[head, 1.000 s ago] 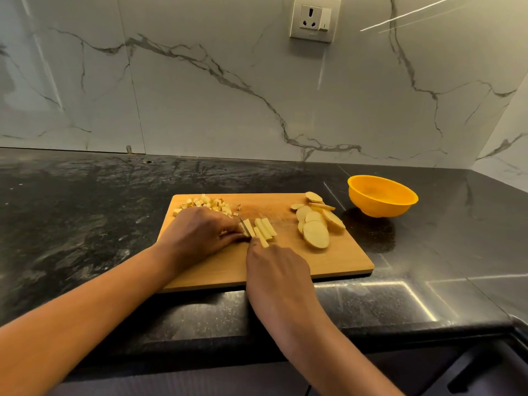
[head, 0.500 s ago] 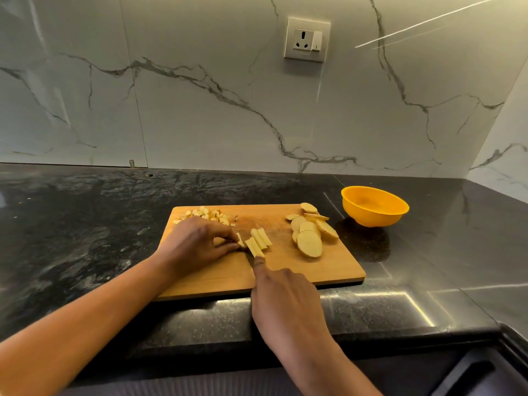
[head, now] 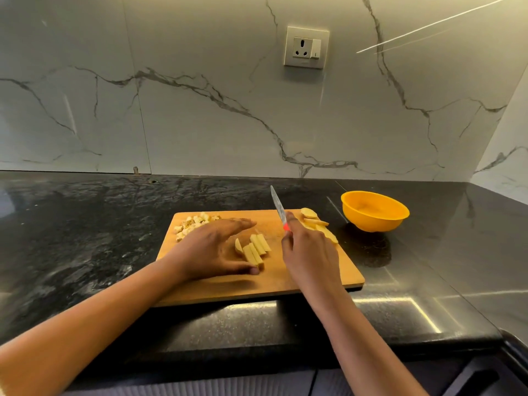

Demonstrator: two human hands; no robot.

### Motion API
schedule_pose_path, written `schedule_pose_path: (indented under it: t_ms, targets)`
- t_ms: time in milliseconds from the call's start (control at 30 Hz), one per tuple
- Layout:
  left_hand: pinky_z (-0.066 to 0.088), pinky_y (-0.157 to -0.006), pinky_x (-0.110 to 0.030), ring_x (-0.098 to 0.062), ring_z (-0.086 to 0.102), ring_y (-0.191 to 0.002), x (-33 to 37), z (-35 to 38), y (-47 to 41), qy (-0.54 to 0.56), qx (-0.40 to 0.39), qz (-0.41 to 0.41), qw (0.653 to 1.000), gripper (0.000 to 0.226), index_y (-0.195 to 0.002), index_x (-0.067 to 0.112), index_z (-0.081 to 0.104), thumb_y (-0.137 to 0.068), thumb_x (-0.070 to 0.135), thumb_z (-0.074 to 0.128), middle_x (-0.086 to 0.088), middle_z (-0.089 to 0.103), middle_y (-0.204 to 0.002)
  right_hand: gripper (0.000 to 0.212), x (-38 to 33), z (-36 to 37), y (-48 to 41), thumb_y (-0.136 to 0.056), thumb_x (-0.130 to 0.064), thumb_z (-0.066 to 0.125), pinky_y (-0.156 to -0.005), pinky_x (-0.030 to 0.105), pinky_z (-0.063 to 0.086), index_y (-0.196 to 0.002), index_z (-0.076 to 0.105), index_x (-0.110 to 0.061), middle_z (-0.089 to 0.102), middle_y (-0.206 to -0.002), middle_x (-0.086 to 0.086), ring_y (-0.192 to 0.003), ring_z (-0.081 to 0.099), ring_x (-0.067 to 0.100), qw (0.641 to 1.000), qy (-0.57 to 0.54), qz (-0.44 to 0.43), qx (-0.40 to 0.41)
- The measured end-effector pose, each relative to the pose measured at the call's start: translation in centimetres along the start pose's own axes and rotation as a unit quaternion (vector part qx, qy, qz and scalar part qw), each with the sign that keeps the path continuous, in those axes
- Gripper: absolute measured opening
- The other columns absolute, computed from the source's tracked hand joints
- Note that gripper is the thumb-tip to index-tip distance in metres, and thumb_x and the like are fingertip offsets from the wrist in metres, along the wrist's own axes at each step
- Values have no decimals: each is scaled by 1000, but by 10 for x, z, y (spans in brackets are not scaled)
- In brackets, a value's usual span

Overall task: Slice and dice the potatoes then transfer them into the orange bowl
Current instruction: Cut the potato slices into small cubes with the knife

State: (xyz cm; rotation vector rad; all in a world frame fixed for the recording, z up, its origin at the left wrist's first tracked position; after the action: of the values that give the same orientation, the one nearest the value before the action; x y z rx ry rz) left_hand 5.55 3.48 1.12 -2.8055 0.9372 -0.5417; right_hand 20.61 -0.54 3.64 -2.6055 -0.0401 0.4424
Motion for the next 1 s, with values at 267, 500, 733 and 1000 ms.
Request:
schedule_pose_path:
  t_ms: [267, 500, 733, 1000]
  targets:
    - [34, -106, -28, -13, 41, -131, 7, 19, -25, -15, -55, -29, 998, 101, -148, 37, 10, -67, 73, 57, 7, 42, -145, 50, 3, 9, 1, -102, -32, 38, -74, 21, 46, -150, 23, -28, 65, -108, -5, -87, 57, 6, 1000, -20, -5, -11]
    - [33, -97, -16, -7, 47, -124, 8, 18, -29, 13, -63, -10, 998, 92, -144, 38, 20, -66, 75, 52, 9, 48, -139, 50, 5, 10, 3, -102, -33, 38, -76, 24, 48, -150, 24, -29, 65, -110, -4, -91, 60, 9, 999, -36, -1, -16]
    - [29, -100, -22, -9, 43, -127, 1, 14, -29, 22, -60, -22, 998, 104, -143, 39, 26, -53, 90, 39, 13, 48, -139, 51, 8, 10, 5, -102, -33, 38, -74, 20, 42, -150, 22, -30, 64, -114, -6, -93, 58, 7, 999, -45, 6, -27]
    - [27, -107, -22, 2, 33, -127, 0, 11, -14, -34, -49, 20, 998, 94, -138, 47, 21, -57, 96, 21, 23, 37, -141, 50, 11, 9, 7, -102, -33, 37, -72, 19, 39, -150, 23, -29, 64, -113, -5, -91, 57, 7, 998, -53, 10, -32]
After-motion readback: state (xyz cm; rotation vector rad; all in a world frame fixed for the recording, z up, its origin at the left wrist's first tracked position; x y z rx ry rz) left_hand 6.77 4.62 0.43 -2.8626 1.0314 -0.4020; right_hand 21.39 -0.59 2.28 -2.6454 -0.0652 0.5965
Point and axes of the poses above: each hand's wrist, its own y-axis away from the middle knuckle, its own z-axis out of the palm, x = y × z, the point moved 8 cm from there along -y, towards the middle knuckle
